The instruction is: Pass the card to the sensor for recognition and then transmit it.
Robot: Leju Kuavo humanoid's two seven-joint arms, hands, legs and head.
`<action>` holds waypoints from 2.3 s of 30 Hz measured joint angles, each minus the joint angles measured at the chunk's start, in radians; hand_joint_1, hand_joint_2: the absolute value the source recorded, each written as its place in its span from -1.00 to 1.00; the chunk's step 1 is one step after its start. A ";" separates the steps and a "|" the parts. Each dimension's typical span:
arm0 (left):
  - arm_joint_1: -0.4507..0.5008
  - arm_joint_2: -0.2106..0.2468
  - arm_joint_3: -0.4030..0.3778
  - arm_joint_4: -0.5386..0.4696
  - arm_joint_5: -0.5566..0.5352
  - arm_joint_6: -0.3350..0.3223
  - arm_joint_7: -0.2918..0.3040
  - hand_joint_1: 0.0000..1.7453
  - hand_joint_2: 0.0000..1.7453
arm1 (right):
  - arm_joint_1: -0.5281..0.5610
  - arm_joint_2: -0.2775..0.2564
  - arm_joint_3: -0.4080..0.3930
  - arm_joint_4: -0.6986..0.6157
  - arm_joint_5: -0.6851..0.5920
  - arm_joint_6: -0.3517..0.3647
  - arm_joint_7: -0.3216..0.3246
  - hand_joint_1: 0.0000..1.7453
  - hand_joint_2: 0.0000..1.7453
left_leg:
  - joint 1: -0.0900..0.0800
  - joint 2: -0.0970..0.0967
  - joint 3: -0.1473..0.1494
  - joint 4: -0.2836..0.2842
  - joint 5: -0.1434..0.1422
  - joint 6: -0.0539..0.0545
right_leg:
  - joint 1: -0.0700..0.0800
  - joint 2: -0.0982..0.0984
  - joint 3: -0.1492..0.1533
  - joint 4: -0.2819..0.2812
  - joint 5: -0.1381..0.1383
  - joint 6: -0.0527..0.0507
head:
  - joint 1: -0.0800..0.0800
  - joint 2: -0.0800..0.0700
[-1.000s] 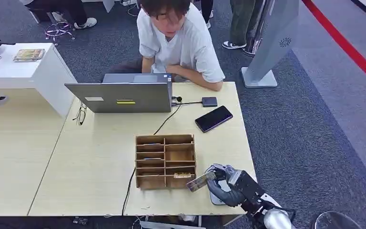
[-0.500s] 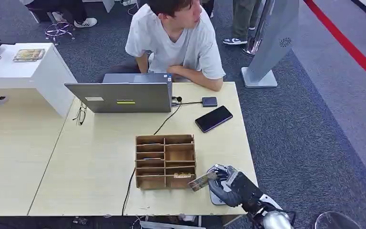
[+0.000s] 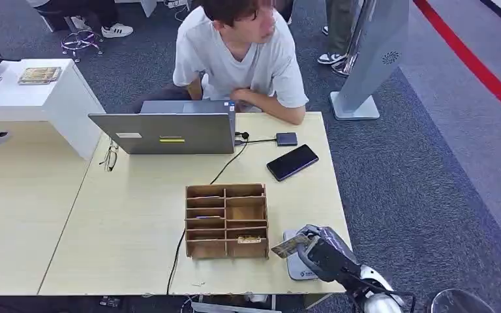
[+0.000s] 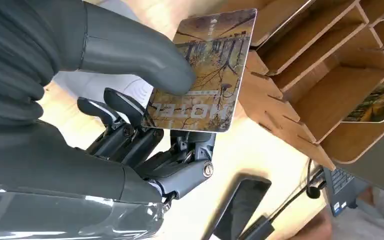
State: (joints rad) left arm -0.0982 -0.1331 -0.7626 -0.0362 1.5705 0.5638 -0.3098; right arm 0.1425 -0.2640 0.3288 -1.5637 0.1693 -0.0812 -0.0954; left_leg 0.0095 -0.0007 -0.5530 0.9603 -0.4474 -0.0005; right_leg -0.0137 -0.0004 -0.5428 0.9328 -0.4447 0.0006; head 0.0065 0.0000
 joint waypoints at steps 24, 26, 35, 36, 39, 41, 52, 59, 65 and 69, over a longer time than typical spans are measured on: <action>-0.004 0.000 0.000 0.000 0.000 -0.005 0.015 -1.00 -1.00 | -0.003 -0.004 0.011 0.008 0.059 -0.008 0.077 1.00 1.00 | 0.000 0.000 0.000 0.000 0.000 0.000 | 0.000 0.000 0.000 0.000 0.000 0.000 | 0.000 0.000; -0.004 0.000 0.000 0.000 0.000 -0.005 0.015 -1.00 -1.00 | -0.003 -0.008 0.012 0.008 0.071 -0.009 0.100 1.00 1.00 | 0.000 0.000 0.000 0.000 0.000 0.000 | 0.000 0.000 0.000 0.000 0.000 0.000 | 0.000 0.000; -0.005 -0.001 0.000 0.000 0.000 -0.003 0.018 -1.00 -1.00 | -0.009 -0.016 0.015 0.017 0.112 -0.024 0.167 1.00 1.00 | 0.000 0.000 0.000 0.000 0.000 0.000 | 0.000 0.000 0.001 0.000 0.000 0.000 | 0.000 0.000; -0.005 -0.001 0.000 0.000 0.000 -0.003 0.017 -1.00 -1.00 | -0.009 -0.016 0.016 0.018 0.117 -0.026 0.169 1.00 1.00 | 0.000 0.000 0.000 0.000 0.000 0.000 | 0.000 0.000 0.001 0.000 0.000 0.000 | 0.000 0.000; -0.006 -0.001 0.000 0.000 0.000 -0.003 0.017 -1.00 -1.00 | -0.010 -0.016 0.017 0.019 0.121 -0.027 0.170 1.00 1.00 | 0.000 0.000 0.000 0.000 0.000 0.000 | 0.000 0.000 0.001 0.000 0.000 0.000 | 0.000 0.000; -0.006 -0.001 0.000 0.000 0.000 -0.003 0.017 -1.00 -1.00 | -0.012 -0.017 0.018 0.020 0.121 -0.028 0.172 1.00 1.00 | 0.000 0.000 0.000 0.000 0.000 0.000 | 0.000 0.000 0.001 0.000 0.000 0.000 | 0.000 0.000; -0.009 -0.003 0.002 0.000 0.000 0.001 0.018 -1.00 -1.00 | -0.015 -0.016 0.026 0.024 0.182 -0.068 0.227 1.00 1.00 | 0.000 0.000 0.000 0.000 0.000 0.000 | 0.000 0.000 0.001 0.000 0.000 0.000 | 0.000 0.000; -0.011 -0.006 0.002 0.001 0.000 0.003 0.027 -1.00 -1.00 | -0.028 -0.015 0.030 0.039 0.288 -0.103 0.305 1.00 1.00 | 0.000 0.000 0.001 0.000 0.000 0.000 | 0.000 0.000 0.002 0.000 0.000 0.000 | 0.000 0.000; -0.014 -0.010 0.003 0.005 0.000 0.003 0.028 -1.00 -1.00 | -0.039 -0.010 0.034 0.055 0.354 -0.115 0.347 1.00 1.00 | 0.000 0.000 0.001 0.000 0.000 0.000 | 0.000 0.000 0.002 0.000 0.000 0.000 | 0.000 0.000; -0.016 -0.013 0.003 0.009 0.000 0.003 0.030 -1.00 -1.00 | -0.045 -0.005 0.039 0.064 0.395 -0.116 0.365 1.00 1.00 | 0.000 0.000 0.001 0.000 0.000 0.000 | 0.000 0.000 0.002 0.000 0.000 0.000 | 0.000 0.000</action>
State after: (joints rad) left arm -0.1137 -0.1457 -0.7591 -0.0271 1.5705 0.5673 -0.2800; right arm 0.0979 -0.2693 0.3674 -1.4992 0.5643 -0.1968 0.2693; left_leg 0.0095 -0.0008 -0.5515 0.9603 -0.4474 -0.0005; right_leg -0.0137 -0.0005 -0.5407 0.9328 -0.4447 0.0006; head 0.0065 0.0000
